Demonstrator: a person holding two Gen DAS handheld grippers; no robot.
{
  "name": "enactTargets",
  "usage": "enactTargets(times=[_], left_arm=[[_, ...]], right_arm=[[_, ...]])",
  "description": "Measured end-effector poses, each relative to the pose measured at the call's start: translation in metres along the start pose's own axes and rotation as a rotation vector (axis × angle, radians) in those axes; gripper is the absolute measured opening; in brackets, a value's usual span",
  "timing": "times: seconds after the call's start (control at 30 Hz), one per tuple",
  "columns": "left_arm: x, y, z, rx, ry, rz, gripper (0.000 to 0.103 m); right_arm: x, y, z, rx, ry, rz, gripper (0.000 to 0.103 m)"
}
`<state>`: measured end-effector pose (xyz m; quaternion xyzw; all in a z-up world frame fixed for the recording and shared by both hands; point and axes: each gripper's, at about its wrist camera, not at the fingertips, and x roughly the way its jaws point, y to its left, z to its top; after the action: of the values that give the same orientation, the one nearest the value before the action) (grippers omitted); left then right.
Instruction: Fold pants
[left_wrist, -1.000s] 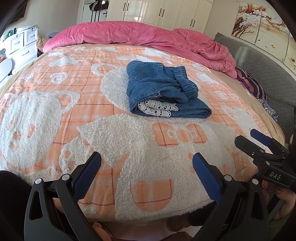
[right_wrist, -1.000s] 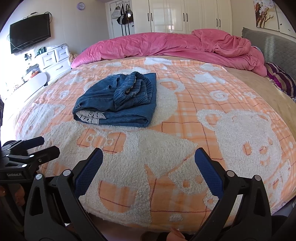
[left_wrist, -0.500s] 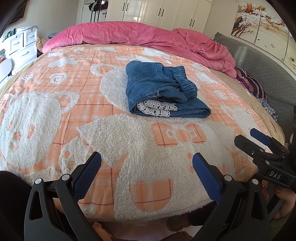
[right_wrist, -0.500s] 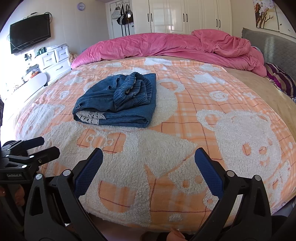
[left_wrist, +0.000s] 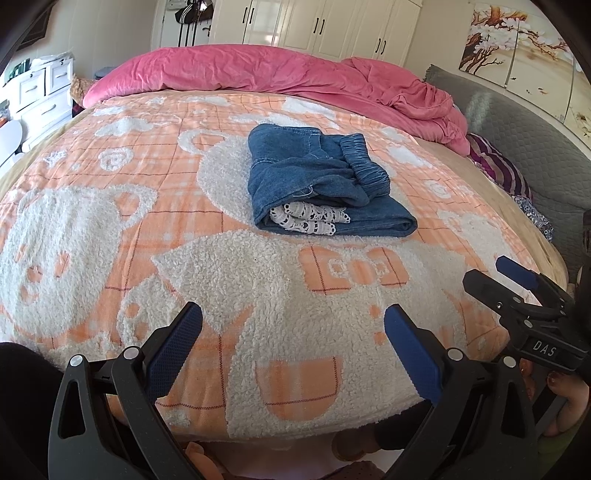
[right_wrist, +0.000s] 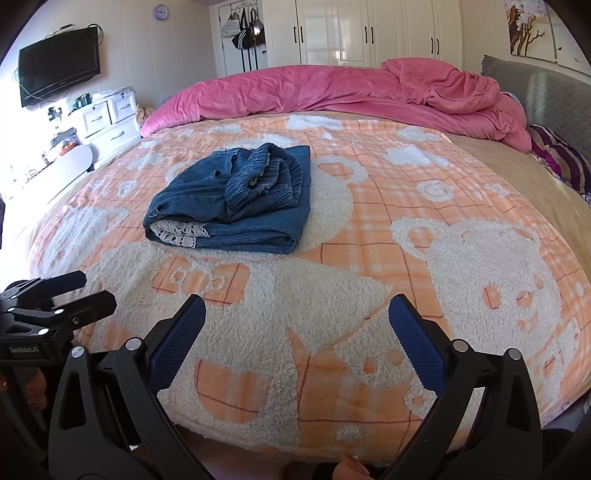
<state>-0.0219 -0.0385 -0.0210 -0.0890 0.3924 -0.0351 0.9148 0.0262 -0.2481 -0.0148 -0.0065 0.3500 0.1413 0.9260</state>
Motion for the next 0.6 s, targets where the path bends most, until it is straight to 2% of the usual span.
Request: enactTargets(times=[0.6], left_arm=[[0.0032,0.0005,0.0005,0.001,0.018,0.015,0.098]], right_arm=[[0.0001,0.0002,0.0003,0.000,0.001,-0.002,0.094]])
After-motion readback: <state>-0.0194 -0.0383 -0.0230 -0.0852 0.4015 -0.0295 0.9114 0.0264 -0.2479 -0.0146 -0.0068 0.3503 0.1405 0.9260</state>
